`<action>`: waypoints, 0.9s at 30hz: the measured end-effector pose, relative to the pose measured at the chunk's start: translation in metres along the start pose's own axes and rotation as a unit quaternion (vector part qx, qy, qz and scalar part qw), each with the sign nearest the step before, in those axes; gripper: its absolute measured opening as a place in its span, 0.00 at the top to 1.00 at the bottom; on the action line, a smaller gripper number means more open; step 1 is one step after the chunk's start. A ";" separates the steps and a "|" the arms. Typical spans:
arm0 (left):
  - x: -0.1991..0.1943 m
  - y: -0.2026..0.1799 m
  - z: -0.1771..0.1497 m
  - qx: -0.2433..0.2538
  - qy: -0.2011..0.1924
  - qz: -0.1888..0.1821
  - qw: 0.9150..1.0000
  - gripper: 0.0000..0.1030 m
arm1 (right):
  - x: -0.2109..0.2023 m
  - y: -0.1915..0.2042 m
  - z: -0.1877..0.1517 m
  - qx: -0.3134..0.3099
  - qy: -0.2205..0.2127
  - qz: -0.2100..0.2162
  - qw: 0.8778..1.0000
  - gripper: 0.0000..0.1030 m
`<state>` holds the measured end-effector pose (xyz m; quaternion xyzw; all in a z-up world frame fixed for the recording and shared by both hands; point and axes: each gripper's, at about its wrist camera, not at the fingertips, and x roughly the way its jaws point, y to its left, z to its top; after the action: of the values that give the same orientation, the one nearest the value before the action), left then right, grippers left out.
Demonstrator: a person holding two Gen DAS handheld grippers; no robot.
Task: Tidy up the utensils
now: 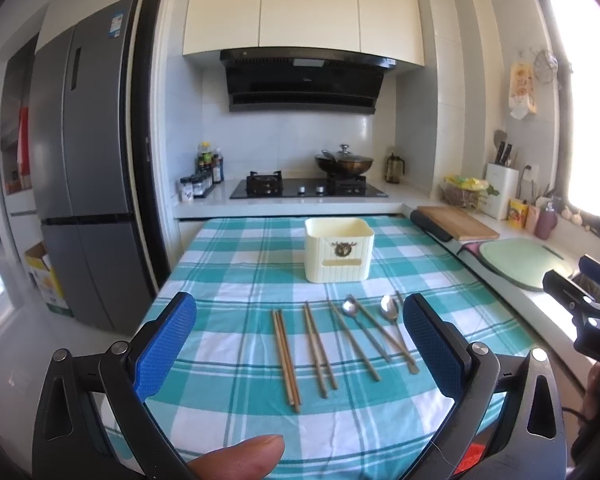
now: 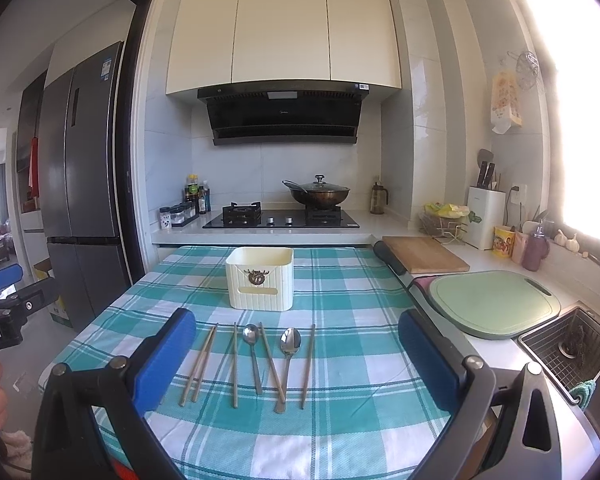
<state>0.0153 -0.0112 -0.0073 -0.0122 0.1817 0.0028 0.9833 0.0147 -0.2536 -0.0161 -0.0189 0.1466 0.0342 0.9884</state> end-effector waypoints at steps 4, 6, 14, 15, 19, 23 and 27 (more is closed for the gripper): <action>0.000 -0.001 0.001 0.000 0.000 0.000 1.000 0.00 | 0.000 -0.001 0.001 0.000 0.000 0.000 1.000 0.00; 0.000 -0.001 0.001 0.001 0.000 0.000 1.000 0.00 | 0.000 -0.002 0.001 0.000 0.000 -0.001 1.000 0.00; 0.000 -0.002 0.001 0.002 0.000 0.000 1.000 0.00 | 0.000 -0.003 0.001 -0.001 0.001 0.000 1.000 0.00; 0.000 -0.001 0.000 0.001 0.000 0.000 1.000 0.00 | 0.000 -0.004 0.001 0.000 0.001 0.000 1.000 0.00; 0.000 -0.002 -0.001 0.002 -0.001 0.001 1.000 0.00 | 0.000 -0.004 0.000 0.000 0.001 -0.001 1.000 0.00; -0.001 -0.003 -0.001 0.002 0.000 0.000 1.000 0.00 | 0.000 -0.005 -0.001 0.001 0.000 -0.002 1.000 0.00; 0.000 -0.004 -0.001 0.004 0.001 -0.001 1.000 0.00 | 0.000 -0.006 -0.001 0.001 0.003 -0.001 1.000 0.00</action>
<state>0.0148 -0.0148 -0.0086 -0.0079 0.1825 0.0012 0.9832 0.0150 -0.2592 -0.0172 -0.0185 0.1491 0.0328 0.9881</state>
